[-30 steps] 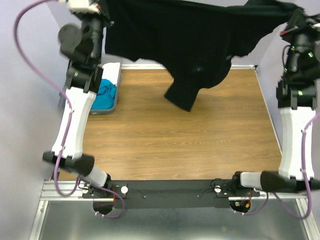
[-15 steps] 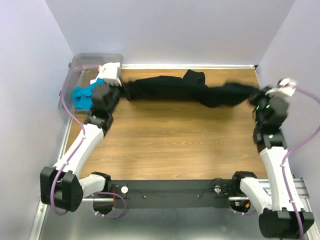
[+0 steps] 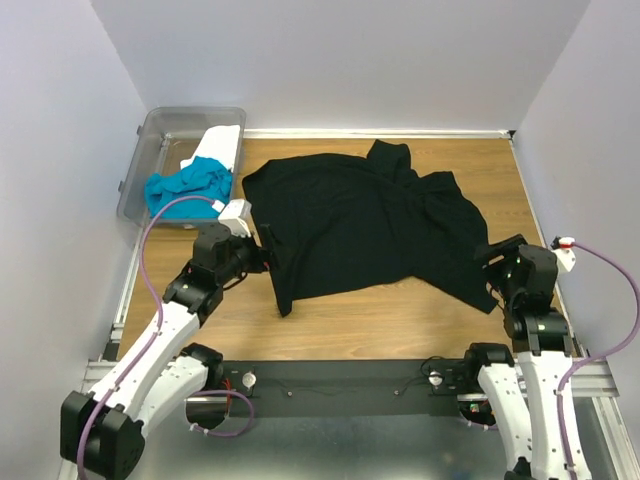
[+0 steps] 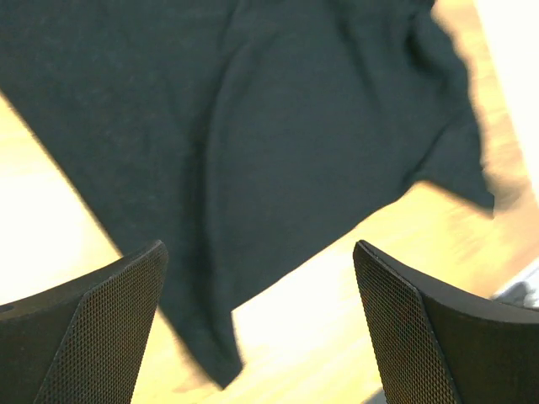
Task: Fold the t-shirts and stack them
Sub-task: Flatten the tshirt out
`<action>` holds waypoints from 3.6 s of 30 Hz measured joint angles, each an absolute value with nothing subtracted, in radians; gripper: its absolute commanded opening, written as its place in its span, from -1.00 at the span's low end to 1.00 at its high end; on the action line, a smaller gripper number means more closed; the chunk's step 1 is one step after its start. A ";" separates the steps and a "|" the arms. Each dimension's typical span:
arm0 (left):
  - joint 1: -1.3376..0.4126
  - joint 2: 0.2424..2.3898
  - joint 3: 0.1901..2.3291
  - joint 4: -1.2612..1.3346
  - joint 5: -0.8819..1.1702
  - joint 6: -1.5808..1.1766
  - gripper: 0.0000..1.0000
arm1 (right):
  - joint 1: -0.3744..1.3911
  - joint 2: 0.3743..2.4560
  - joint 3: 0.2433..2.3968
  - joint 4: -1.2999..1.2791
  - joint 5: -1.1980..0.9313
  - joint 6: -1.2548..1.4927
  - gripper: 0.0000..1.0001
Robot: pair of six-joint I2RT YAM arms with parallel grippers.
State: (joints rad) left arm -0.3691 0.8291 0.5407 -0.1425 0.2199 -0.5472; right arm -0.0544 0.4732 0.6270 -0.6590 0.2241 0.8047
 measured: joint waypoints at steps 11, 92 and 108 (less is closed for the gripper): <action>-0.371 1.084 0.677 -0.135 0.111 -0.654 0.20 | -0.054 0.828 0.720 -0.625 0.126 0.717 0.37; -0.408 0.953 0.638 -0.074 -0.232 -0.300 0.54 | -0.006 1.482 0.765 -0.473 -0.251 0.395 -0.83; -0.408 0.958 0.638 -0.068 -0.252 -0.299 0.54 | 0.028 1.283 0.624 -0.641 -0.376 0.542 -0.98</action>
State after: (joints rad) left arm -0.4080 0.9581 0.6384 -0.0681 -0.2516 -0.2985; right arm 0.0277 1.2835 0.6243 -0.6407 -0.3763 0.5419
